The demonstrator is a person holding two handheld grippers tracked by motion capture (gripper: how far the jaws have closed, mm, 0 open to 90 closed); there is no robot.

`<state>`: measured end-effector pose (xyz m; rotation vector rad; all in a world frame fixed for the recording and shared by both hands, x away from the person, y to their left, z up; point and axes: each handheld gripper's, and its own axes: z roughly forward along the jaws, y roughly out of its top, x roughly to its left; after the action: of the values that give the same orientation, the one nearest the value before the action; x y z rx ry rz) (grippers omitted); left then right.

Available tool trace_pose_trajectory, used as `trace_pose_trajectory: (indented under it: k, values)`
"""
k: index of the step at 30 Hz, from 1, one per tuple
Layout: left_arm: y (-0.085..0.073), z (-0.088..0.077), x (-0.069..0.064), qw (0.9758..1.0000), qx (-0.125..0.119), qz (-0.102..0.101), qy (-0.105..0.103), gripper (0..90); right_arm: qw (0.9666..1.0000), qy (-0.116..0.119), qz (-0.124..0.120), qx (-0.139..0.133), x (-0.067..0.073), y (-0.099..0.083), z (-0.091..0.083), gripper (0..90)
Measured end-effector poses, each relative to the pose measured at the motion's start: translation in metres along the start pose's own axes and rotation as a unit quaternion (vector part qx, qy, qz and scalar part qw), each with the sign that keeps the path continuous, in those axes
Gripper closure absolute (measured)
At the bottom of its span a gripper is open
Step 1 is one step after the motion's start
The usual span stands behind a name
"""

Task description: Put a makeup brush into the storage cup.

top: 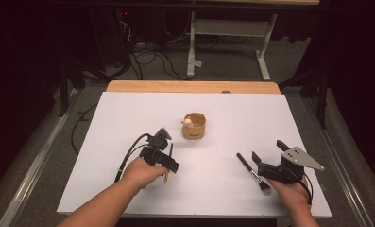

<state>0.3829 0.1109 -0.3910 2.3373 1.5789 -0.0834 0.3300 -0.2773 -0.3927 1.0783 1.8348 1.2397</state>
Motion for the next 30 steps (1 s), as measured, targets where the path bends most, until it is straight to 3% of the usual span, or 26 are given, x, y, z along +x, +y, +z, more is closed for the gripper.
trace_pose_trajectory:
  k: [9, 11, 17, 30]
  values:
    - [0.0012, 0.0051, -0.0041, 1.0000, 0.002, 0.002, 0.007, 29.2, 1.0000, -0.001, 0.000, -0.001, -0.0003, 0.0001, -0.0003, 5.7]
    - [0.0014, 0.0058, -0.0041, 0.9999, 0.008, 0.007, 0.003, 33.9, 1.0000, 0.000, 0.000, -0.002, -0.0004, 0.0000, -0.0001, 5.7]
    - [0.0027, 0.0066, -0.0033, 0.9998, 0.018, -0.001, -0.012, 44.4, 1.0000, 0.001, 0.002, -0.002, -0.0015, -0.0003, -0.0005, 5.7]
    - [0.0029, 0.0066, -0.0049, 0.9995, 0.030, 0.000, 0.011, 55.8, 1.0000, -0.001, 0.003, -0.002, -0.0032, -0.0006, -0.0013, 5.7]
